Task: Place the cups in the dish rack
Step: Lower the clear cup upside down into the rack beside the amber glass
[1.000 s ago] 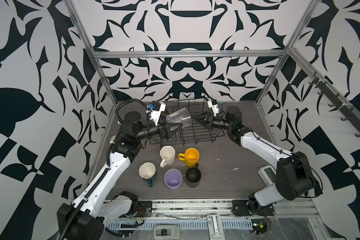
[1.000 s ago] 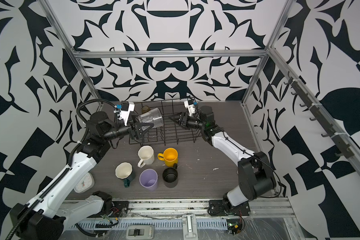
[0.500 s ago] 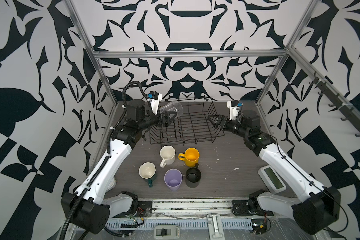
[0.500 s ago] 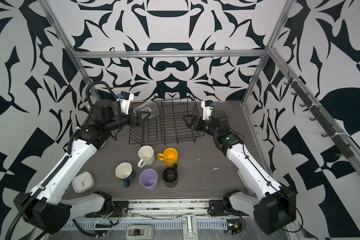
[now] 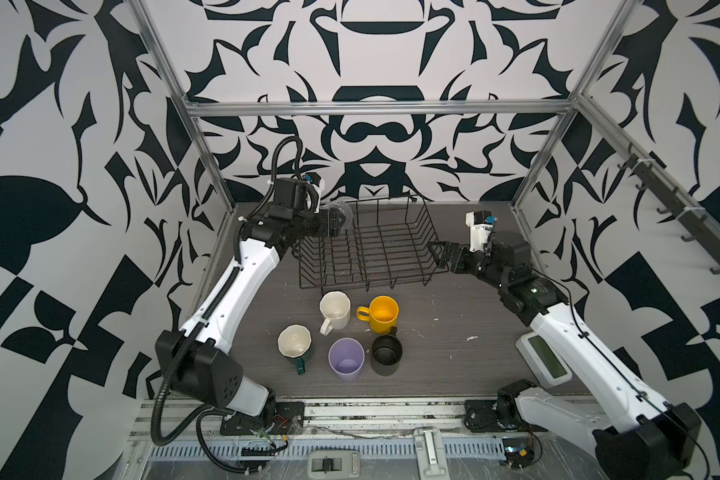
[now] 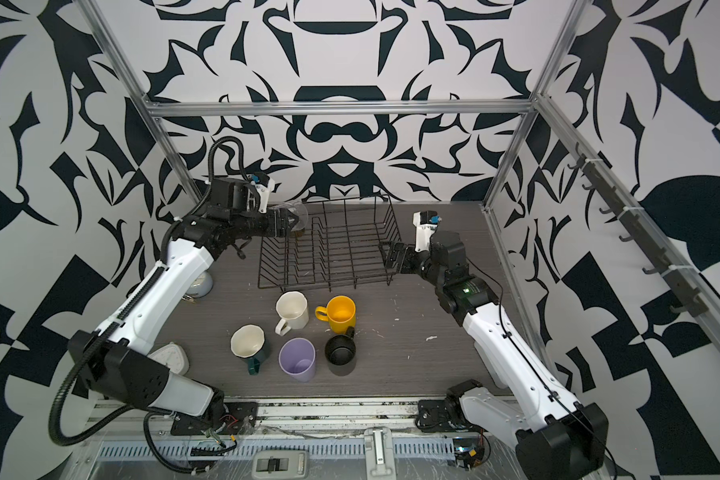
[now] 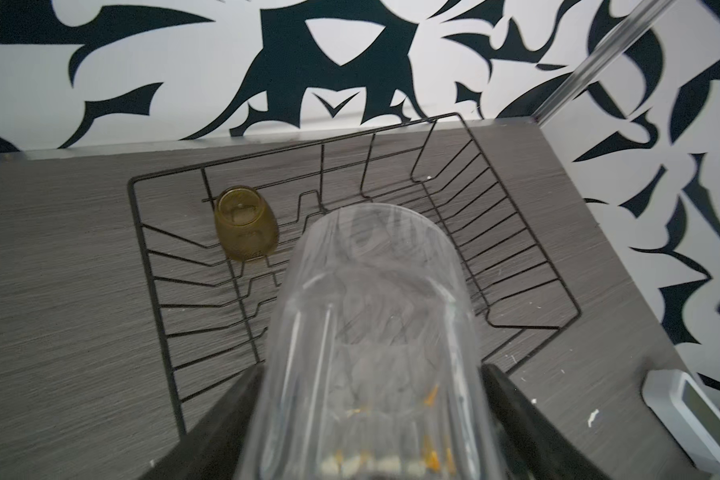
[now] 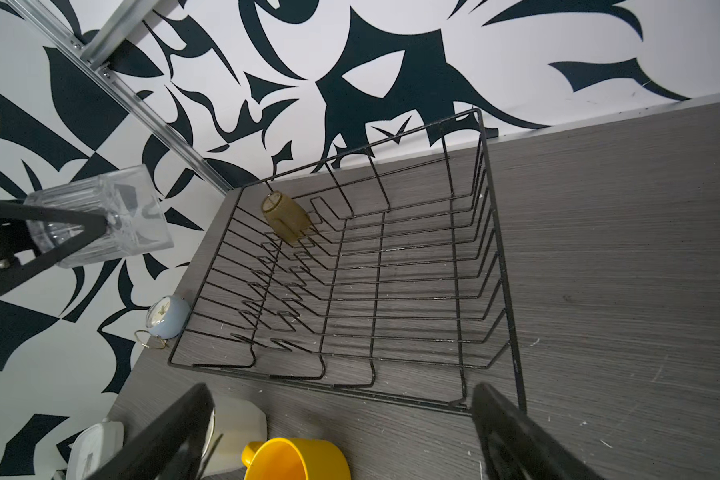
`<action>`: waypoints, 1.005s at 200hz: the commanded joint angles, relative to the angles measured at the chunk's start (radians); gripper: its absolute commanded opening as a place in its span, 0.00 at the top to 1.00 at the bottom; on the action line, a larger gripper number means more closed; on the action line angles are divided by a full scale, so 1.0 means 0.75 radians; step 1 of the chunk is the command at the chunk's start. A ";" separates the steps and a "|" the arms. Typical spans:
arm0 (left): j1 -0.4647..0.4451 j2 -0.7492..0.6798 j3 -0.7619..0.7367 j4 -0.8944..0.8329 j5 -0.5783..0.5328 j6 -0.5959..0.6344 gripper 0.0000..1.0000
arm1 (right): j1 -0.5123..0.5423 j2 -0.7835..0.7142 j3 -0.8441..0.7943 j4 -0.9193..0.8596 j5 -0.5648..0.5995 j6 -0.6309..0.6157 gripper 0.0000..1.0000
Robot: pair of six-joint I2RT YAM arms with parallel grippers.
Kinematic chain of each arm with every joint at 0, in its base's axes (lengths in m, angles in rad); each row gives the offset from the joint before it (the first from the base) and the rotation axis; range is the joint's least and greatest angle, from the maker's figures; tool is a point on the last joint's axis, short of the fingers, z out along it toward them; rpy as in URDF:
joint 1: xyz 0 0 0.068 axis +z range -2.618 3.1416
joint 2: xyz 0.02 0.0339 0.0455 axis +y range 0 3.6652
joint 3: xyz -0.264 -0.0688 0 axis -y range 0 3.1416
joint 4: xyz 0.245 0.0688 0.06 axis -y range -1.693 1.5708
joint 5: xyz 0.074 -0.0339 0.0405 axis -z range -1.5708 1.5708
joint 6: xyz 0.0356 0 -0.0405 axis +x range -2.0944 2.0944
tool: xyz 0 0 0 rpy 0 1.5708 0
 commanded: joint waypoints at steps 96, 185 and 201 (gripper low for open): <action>0.045 0.492 0.542 -0.493 -0.226 0.098 1.00 | -0.010 -0.054 -0.009 -0.028 -0.024 -0.084 0.02; 0.064 0.761 0.766 -0.681 -0.199 0.120 1.00 | -0.017 -0.028 0.010 -0.043 -0.053 -0.110 0.02; 0.065 0.792 0.790 -0.704 -0.215 0.125 1.00 | -0.018 -0.027 0.008 -0.043 -0.056 -0.109 0.02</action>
